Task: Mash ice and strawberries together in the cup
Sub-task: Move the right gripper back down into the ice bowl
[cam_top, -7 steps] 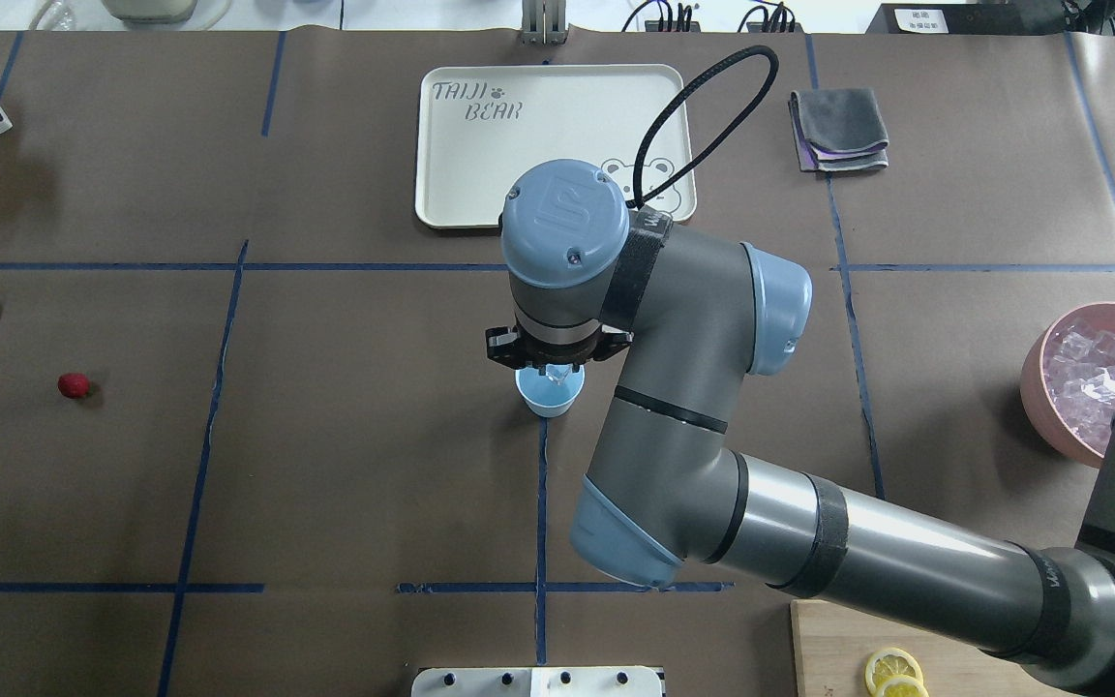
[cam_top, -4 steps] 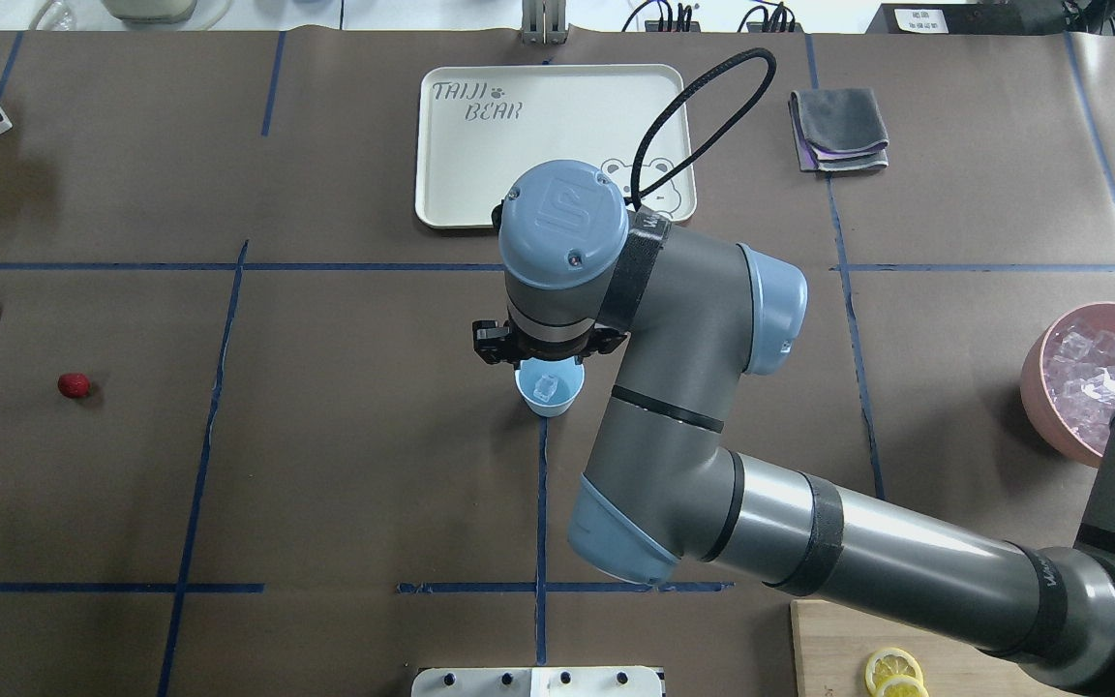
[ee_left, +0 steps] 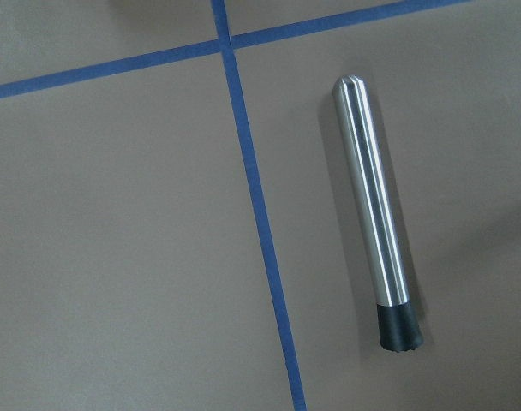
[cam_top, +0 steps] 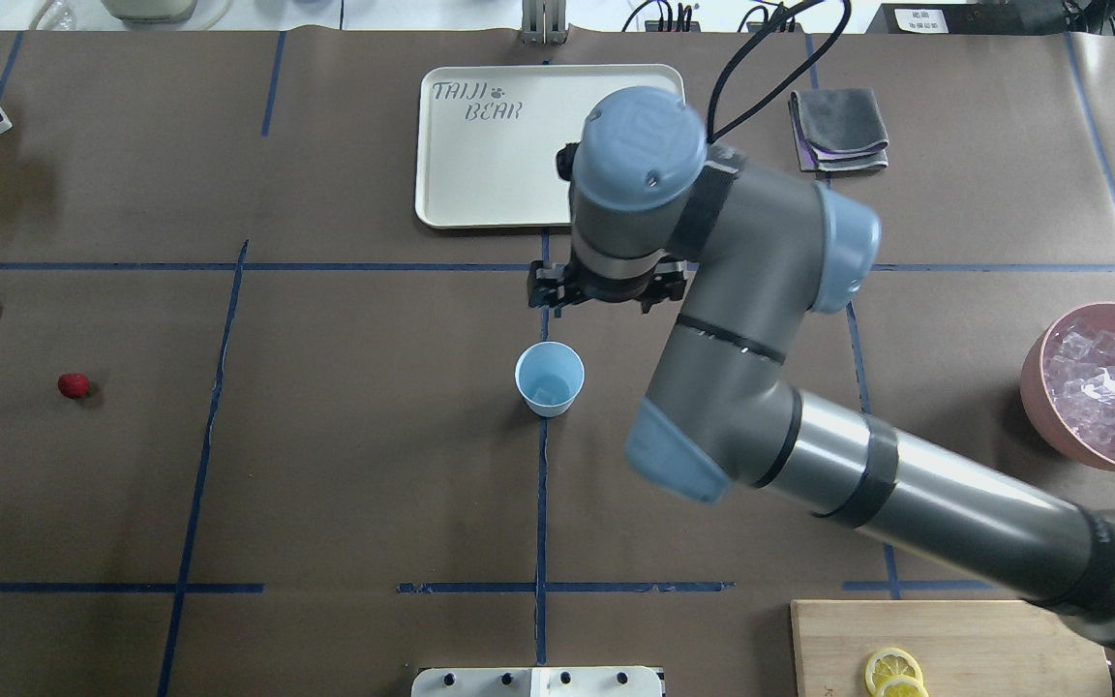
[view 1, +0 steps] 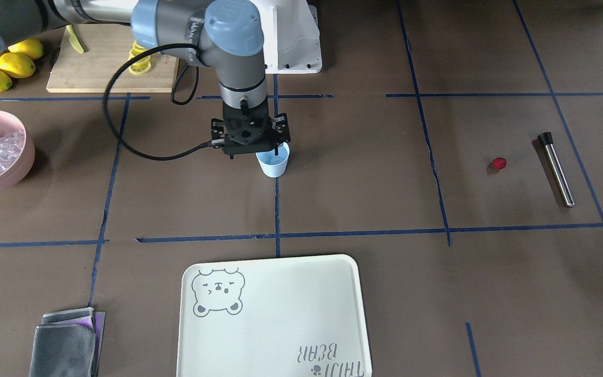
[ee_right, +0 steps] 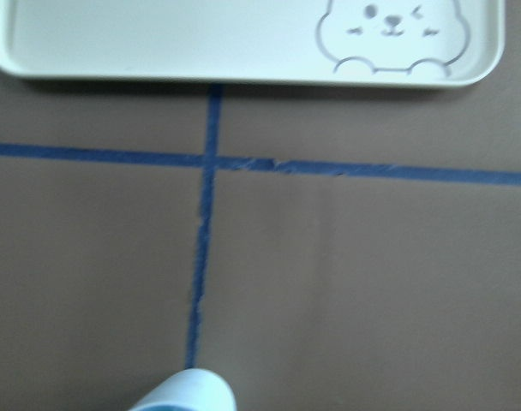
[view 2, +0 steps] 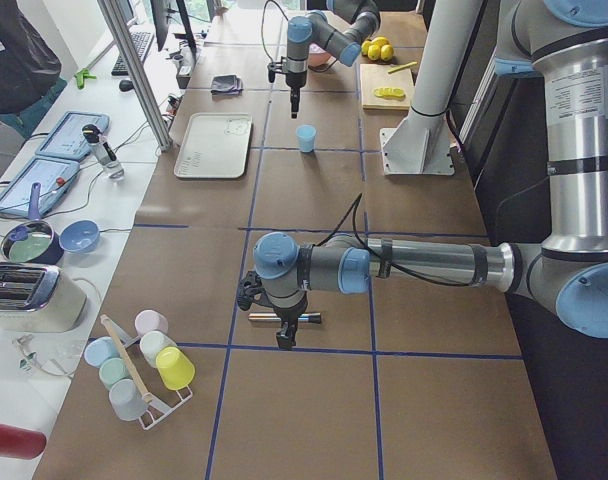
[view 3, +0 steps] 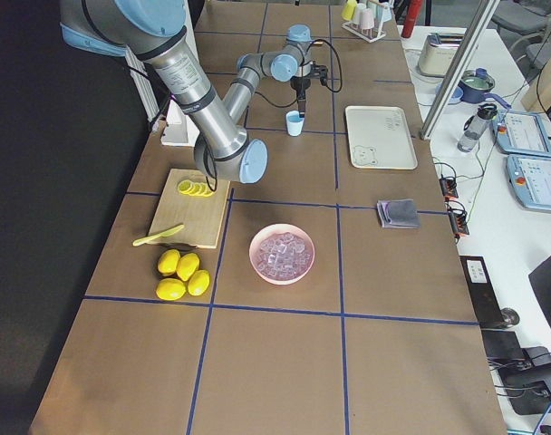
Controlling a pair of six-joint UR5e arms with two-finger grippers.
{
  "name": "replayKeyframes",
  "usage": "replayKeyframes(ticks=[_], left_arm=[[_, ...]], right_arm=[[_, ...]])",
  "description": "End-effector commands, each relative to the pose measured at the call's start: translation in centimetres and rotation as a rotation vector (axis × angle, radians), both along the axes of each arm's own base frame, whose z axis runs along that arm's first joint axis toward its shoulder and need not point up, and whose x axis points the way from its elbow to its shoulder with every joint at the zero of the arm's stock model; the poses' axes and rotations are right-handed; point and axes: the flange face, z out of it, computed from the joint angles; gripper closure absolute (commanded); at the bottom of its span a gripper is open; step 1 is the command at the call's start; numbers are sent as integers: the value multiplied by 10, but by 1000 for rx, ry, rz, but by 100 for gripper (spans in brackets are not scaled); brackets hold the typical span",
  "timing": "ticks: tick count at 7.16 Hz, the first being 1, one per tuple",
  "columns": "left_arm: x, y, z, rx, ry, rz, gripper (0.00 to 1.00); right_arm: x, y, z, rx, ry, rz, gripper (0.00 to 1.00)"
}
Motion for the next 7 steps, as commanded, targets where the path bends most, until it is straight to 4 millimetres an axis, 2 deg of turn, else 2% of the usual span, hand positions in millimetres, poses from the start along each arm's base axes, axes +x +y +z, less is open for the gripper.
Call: replayKeyframes(ticks=[1,2,4,6,7], left_arm=[[-1,1,1,-2,0,-2,0],[0,1,1,-2,0,0,0],[0,1,1,-2,0,0,0],[0,1,1,-2,0,0,0],[0,1,1,-2,0,0,0]], right_arm=[[111,-33,71,56,2,-91,1],[165,-32,108,146,38,-148,1],[256,-37,193,192,43,-282,1],[332,-24,266,250,47,-356,2],[359,-6,301,268,25,-377,3]])
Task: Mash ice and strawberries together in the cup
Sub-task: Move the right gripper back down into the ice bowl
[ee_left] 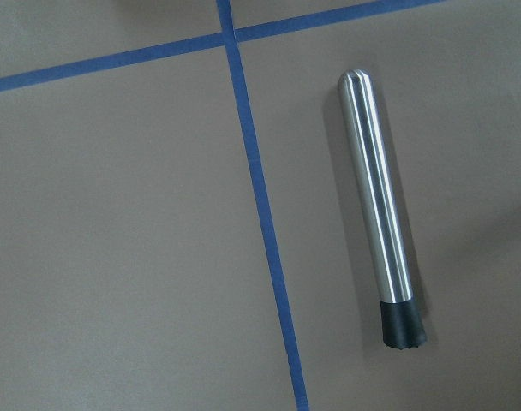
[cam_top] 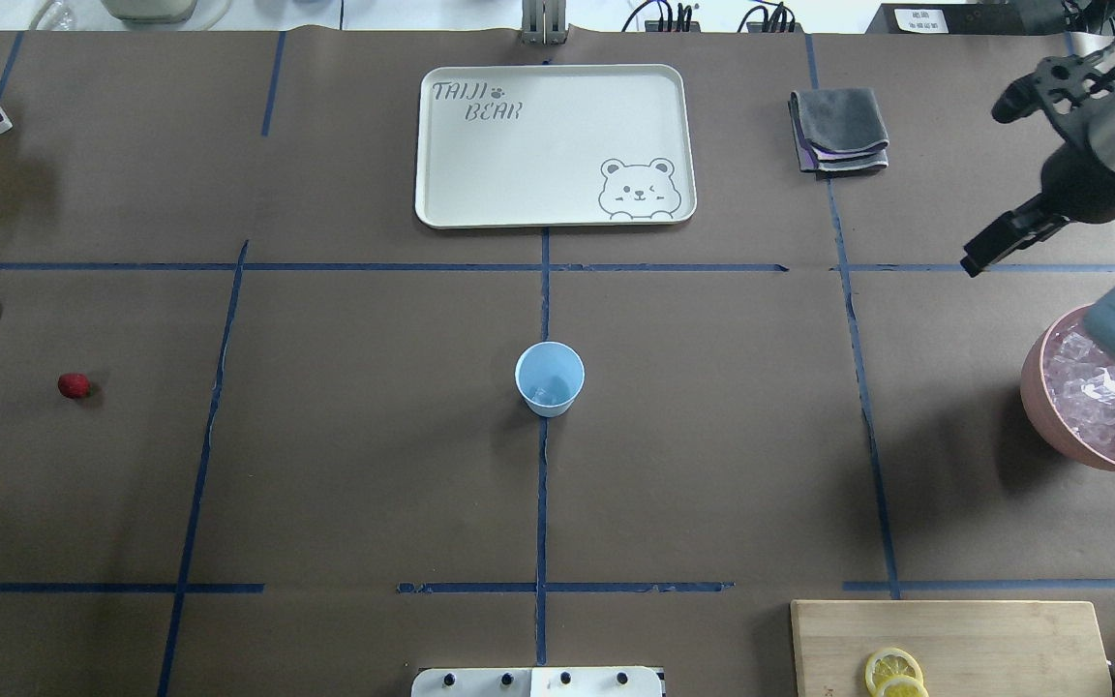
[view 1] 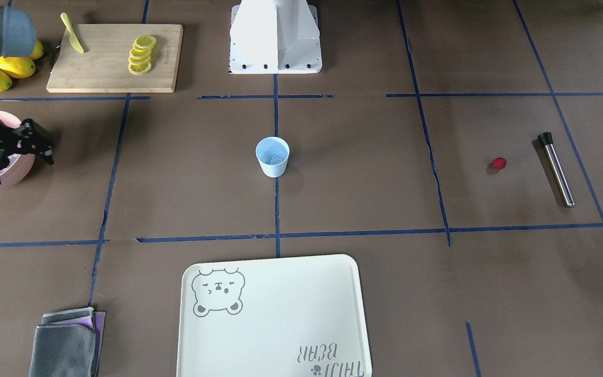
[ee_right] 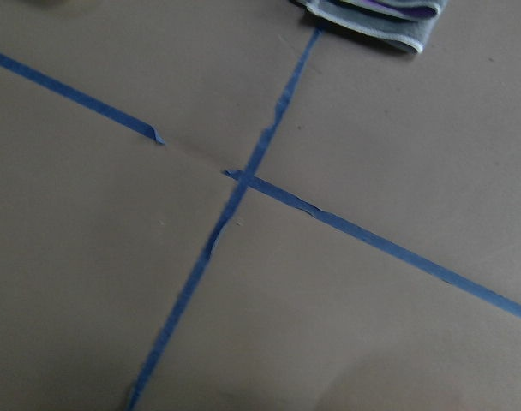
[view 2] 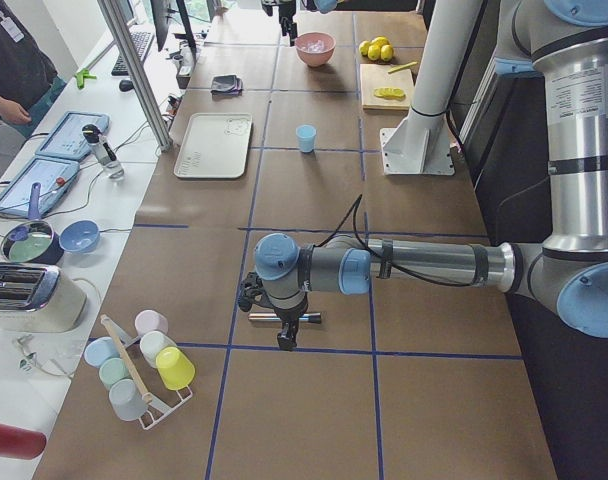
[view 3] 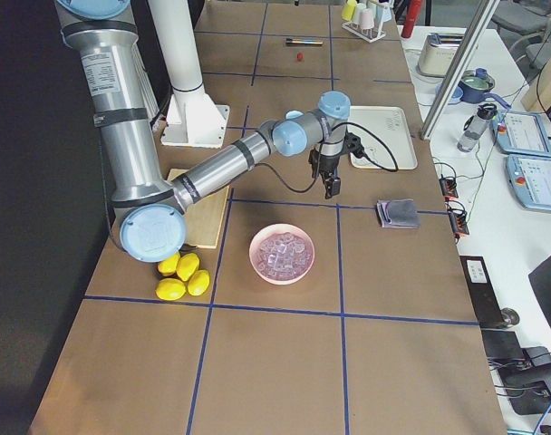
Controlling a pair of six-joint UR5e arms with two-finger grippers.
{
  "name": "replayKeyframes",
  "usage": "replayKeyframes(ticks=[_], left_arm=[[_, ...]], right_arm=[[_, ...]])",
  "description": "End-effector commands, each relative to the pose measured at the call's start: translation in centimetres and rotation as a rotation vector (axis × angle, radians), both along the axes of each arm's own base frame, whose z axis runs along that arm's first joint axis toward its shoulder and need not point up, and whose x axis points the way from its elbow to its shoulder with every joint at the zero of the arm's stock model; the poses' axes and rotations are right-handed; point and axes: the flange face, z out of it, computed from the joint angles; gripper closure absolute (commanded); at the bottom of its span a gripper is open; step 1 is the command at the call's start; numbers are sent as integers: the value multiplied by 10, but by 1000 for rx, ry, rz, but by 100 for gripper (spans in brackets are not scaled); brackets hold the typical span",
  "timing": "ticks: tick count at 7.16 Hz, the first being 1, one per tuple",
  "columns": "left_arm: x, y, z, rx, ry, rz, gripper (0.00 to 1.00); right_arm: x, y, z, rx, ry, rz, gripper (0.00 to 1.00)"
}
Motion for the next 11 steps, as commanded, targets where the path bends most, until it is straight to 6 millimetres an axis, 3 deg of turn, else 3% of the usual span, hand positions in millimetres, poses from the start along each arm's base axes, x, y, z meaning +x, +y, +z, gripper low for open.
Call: replayKeyframes(ticks=[1,2,4,6,11], left_arm=[[0,0,0,0,0,0,0],[0,0,1,-2,0,0,0],[0,0,2,-6,-1,0,0],[0,0,2,-6,-1,0,0],[1,0,3,-8,-1,3,0]], right_arm=[[52,41,76,39,-21,-54,4],[58,57,100,53,-27,-47,4],[55,60,112,42,-25,-46,5],[28,69,129,17,-1,-104,7],[18,83,151,-32,23,-139,19]])
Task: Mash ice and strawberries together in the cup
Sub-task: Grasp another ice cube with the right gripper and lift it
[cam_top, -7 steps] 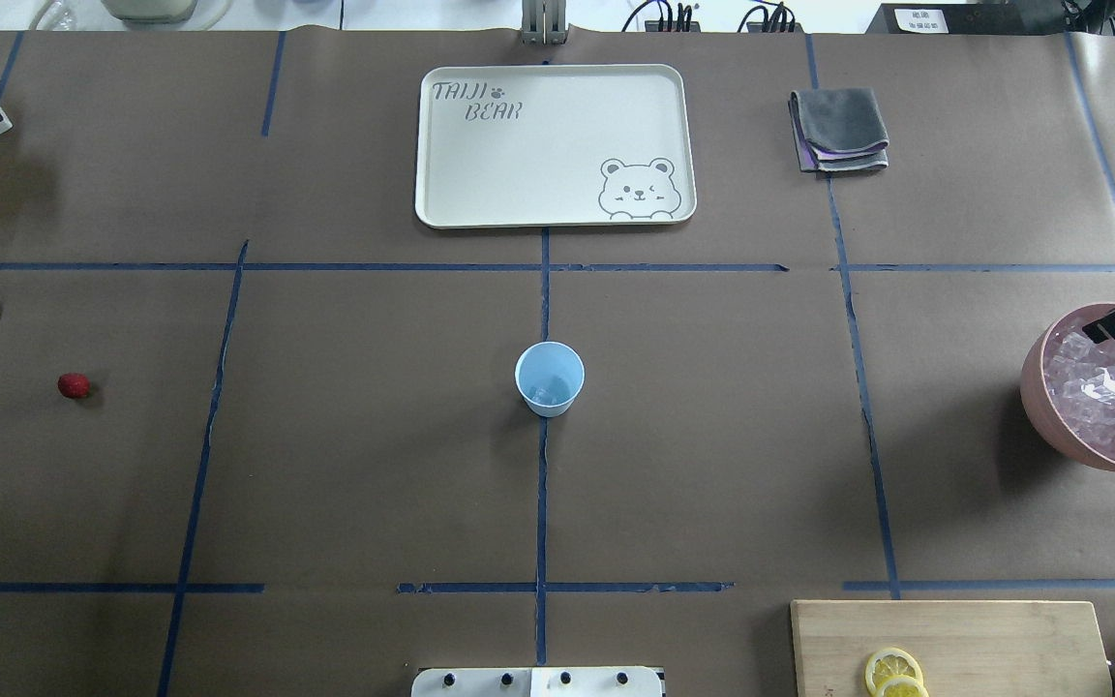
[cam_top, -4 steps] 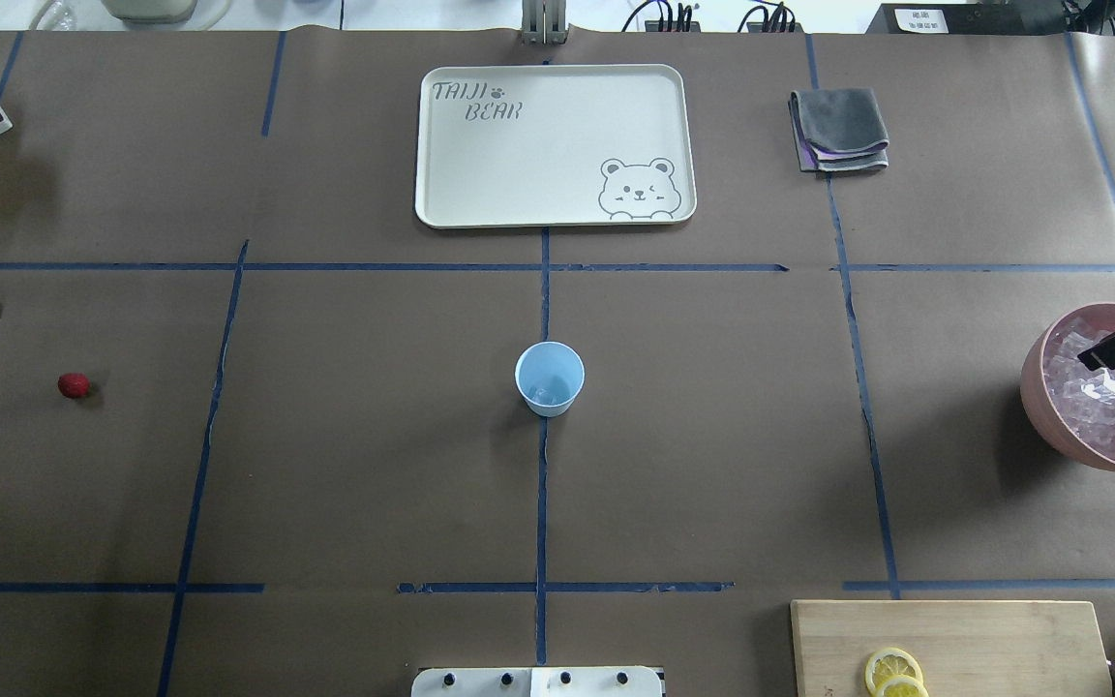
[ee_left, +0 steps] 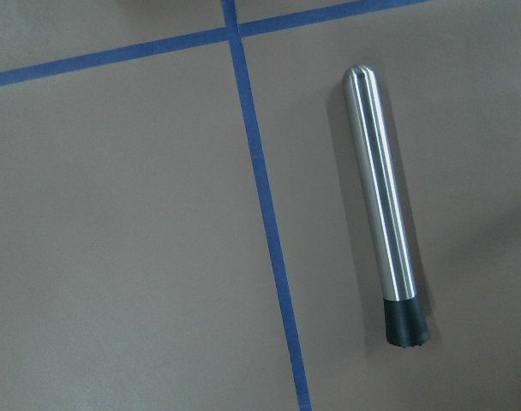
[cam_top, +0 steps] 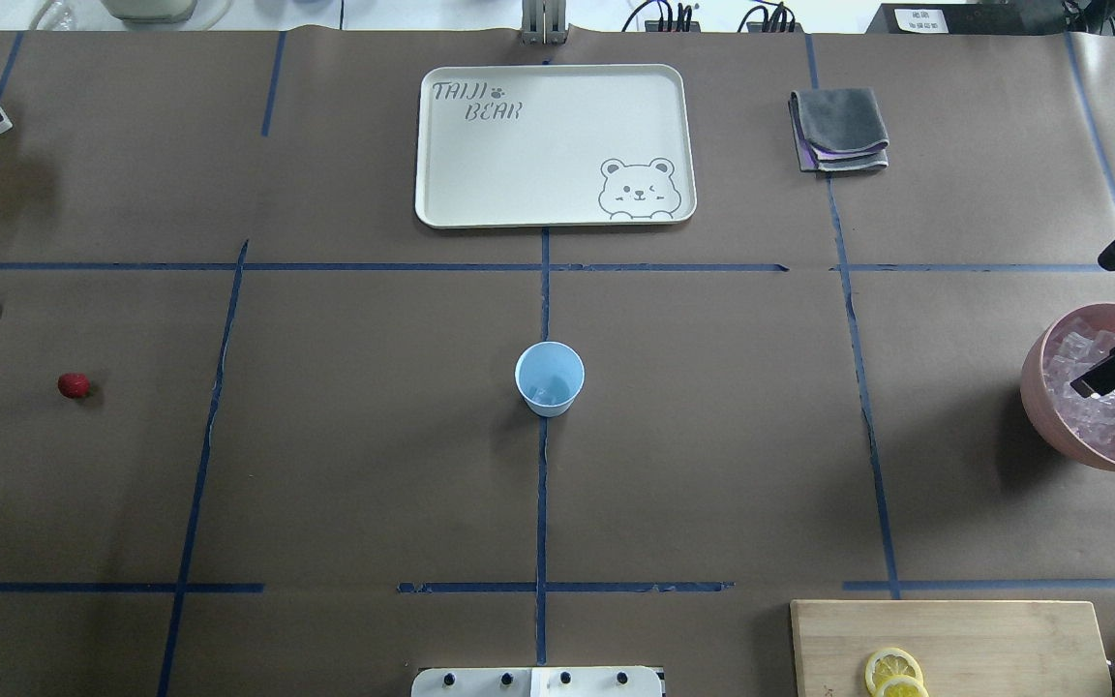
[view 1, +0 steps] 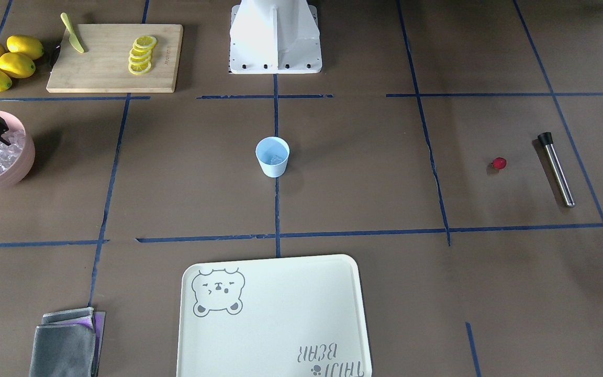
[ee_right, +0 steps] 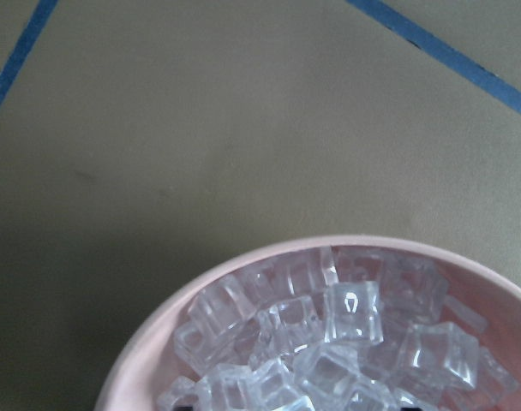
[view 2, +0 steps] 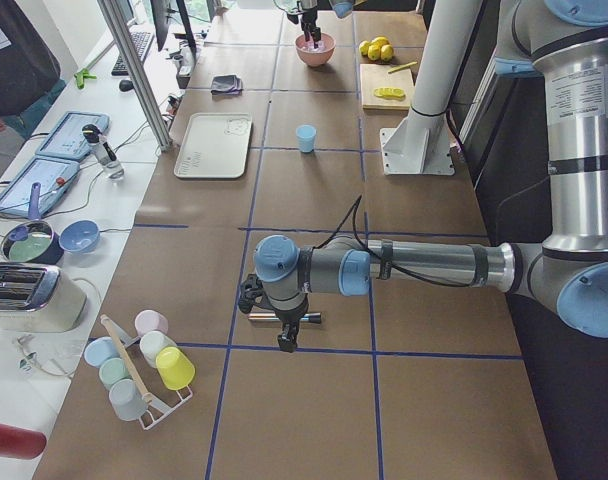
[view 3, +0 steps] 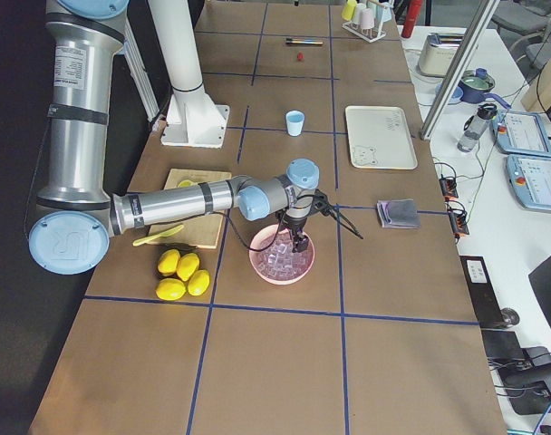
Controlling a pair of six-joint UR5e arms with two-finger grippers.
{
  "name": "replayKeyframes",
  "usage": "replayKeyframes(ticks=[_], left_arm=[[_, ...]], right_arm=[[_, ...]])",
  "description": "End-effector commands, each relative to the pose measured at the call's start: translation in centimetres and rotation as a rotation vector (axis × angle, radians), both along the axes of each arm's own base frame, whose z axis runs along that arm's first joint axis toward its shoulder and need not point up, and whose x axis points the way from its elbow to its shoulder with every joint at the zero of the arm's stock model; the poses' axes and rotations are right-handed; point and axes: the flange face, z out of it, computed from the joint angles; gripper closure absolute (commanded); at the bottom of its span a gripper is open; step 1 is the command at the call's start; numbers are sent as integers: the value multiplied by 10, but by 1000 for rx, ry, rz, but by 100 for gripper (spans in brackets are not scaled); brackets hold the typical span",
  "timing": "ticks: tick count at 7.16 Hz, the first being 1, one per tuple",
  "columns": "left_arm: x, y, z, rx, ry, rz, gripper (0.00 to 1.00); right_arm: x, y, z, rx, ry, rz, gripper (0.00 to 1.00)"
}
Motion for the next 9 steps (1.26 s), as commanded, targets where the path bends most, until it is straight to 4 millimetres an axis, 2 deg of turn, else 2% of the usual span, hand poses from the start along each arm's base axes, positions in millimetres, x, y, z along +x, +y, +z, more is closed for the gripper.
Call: replayKeyframes(ticks=[1,3,4,6,7,9], left_arm=[[1,0,0,-3,0,2,0],[2,0,1,-3,0,3,0],[2,0,2,-6,-1,3,0],[3,0,2,-6,-1,5,0],[4,0,2,-6,-1,8,0],[5,0,1,-1,0,10,0]], right_arm=[[-3,12,11,-22,13,-20,22],[-5,13,13,-23,16,-27,30],[-5,13,13,-22,16,-29,41],[-5,14,13,-19,16,-34,84],[-5,13,12,-17,13,-33,96],[-5,12,5,-7,0,-36,98]])
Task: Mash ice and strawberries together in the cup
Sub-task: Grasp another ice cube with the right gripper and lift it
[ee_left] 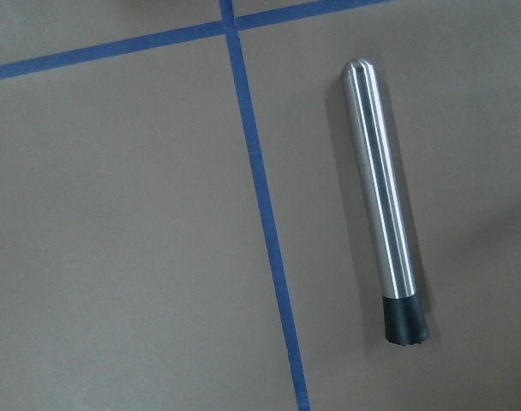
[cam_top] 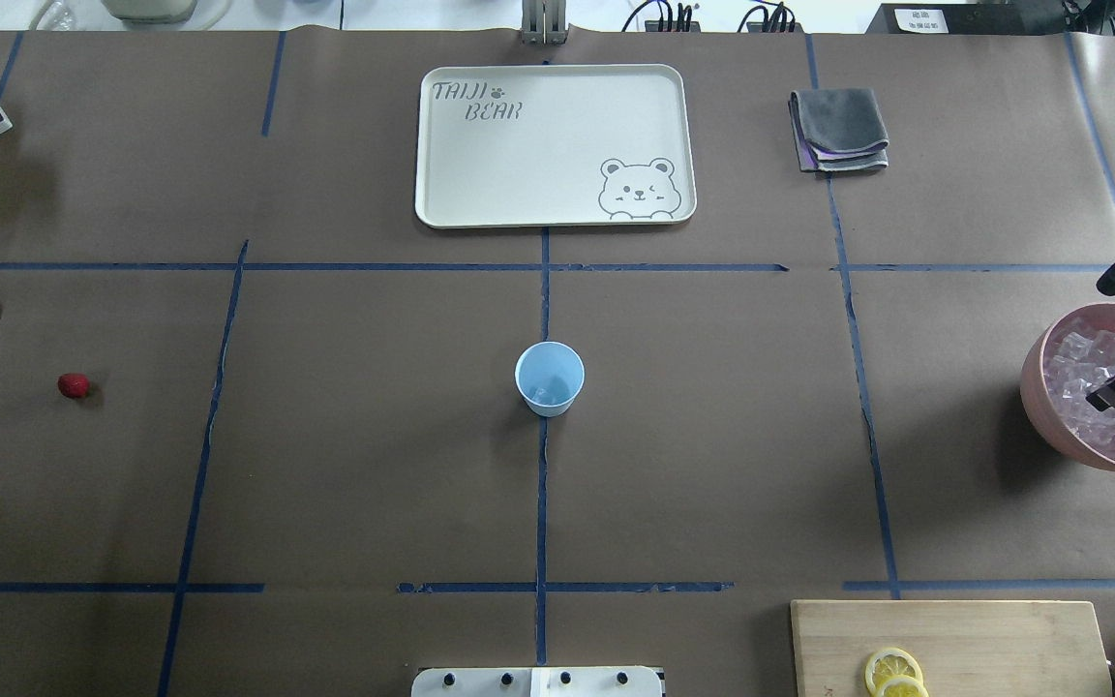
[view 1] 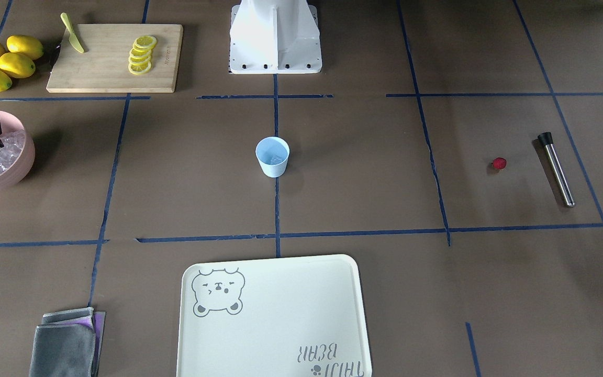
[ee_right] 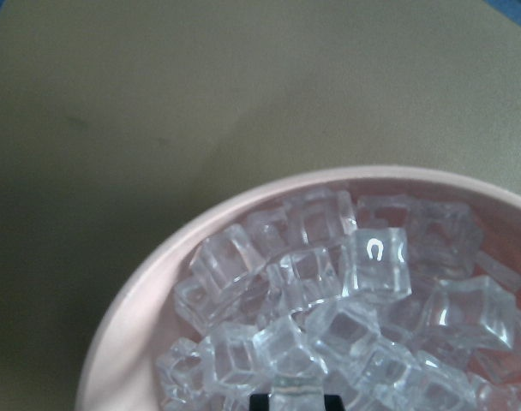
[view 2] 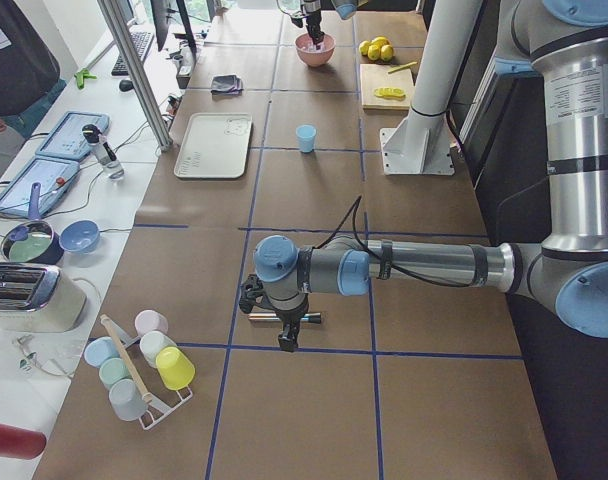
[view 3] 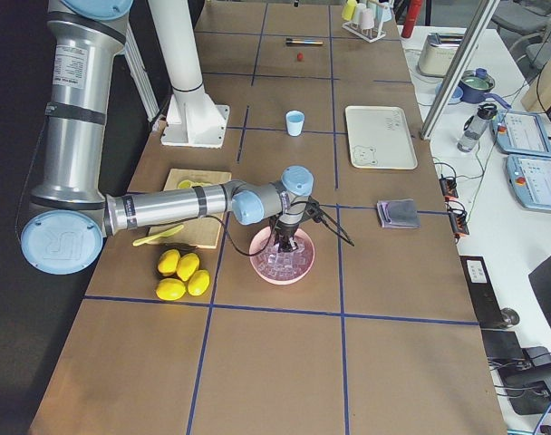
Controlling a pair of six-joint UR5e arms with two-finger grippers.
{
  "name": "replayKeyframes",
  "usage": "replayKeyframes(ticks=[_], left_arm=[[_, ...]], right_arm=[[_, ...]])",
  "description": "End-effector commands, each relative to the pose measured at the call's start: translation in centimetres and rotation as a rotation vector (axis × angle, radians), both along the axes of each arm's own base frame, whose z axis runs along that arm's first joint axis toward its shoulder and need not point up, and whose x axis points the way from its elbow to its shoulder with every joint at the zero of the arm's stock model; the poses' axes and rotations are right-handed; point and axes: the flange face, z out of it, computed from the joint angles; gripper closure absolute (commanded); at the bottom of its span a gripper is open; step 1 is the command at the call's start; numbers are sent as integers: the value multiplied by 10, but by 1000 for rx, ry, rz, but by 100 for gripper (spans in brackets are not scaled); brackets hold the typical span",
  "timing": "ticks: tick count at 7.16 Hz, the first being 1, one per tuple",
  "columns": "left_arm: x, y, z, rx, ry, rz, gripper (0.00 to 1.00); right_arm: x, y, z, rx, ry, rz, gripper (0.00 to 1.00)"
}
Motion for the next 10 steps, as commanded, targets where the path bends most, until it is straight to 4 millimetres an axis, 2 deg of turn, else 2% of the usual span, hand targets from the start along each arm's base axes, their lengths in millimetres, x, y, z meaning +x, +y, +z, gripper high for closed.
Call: replayKeyframes(ticks=[1,2,3,4,7,8,9,10], left_arm=[[0,0,0,2,0,1,0],[0,0,0,2,0,1,0],[0,0,-1,5,1,1,0],[1,0,-1,5,2,1,0],[1,-1,-3,8,3,1,0],[1,-1,-4,10,3,1,0],[1,-2,-6,14,2,1,0],[1,-2,-7,17,2,2,0]], right_arm=[[11,-7,-16,19,-23,27,98],[27,-14,-29,13,-21,75,98],[34,-22,-45,17,-26,115,98],[29,-42,-71,-3,-37,171,100],[0,-103,-182,-80,-70,318,100],[-27,-107,-228,-136,-100,389,100],[-62,-106,-265,-162,-119,427,100],[-111,-96,-302,-187,-136,435,100]])
